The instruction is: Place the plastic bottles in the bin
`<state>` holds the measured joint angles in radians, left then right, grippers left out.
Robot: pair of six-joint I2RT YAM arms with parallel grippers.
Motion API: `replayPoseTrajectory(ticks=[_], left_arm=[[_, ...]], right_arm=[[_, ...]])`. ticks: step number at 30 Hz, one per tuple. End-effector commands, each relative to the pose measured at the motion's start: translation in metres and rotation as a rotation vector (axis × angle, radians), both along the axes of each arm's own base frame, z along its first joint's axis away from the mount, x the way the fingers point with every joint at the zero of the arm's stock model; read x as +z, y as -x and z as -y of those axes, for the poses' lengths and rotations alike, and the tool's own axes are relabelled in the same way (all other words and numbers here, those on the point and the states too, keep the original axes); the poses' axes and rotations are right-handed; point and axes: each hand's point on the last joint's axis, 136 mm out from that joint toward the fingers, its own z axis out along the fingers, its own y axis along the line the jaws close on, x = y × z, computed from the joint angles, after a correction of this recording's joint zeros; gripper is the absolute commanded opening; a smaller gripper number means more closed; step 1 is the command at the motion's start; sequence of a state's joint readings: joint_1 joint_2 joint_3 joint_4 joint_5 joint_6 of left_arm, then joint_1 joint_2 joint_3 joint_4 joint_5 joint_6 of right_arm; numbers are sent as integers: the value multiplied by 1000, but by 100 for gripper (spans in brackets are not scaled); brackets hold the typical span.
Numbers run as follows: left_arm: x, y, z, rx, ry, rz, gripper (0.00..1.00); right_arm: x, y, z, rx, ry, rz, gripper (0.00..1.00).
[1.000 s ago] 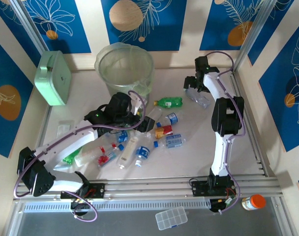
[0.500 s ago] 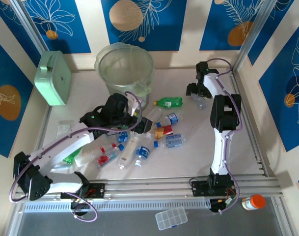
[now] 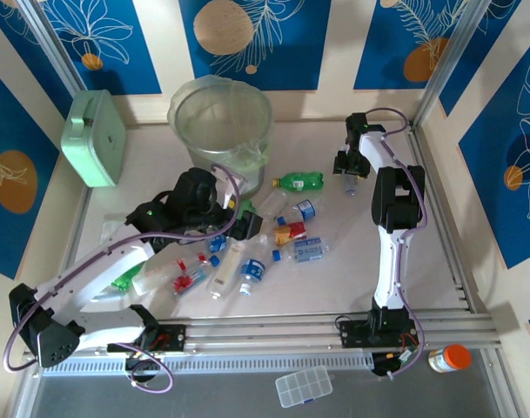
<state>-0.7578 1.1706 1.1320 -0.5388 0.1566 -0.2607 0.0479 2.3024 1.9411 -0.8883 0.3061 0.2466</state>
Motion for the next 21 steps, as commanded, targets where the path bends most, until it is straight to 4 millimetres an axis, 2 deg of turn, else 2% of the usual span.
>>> replayPoseTrajectory(ticks=[1,5,11,17,21], left_arm=[[19,5,-7,19,25,30,99],[24,8,-13,35,31,41,99],[27,9,-28,99,36,60,99],[39,14,-42,162,94,89,99],[48,16,-53,208,131,118,99]], right_arm=[[-1,8,-10,5,-34,-26,52],[13,7,-14,-3,-45,9,45],[56,6,-21,-23,-62,125,44],[127,13,-36,-58,-173,301,44],[185,24,-63,-31,-323,453,44]])
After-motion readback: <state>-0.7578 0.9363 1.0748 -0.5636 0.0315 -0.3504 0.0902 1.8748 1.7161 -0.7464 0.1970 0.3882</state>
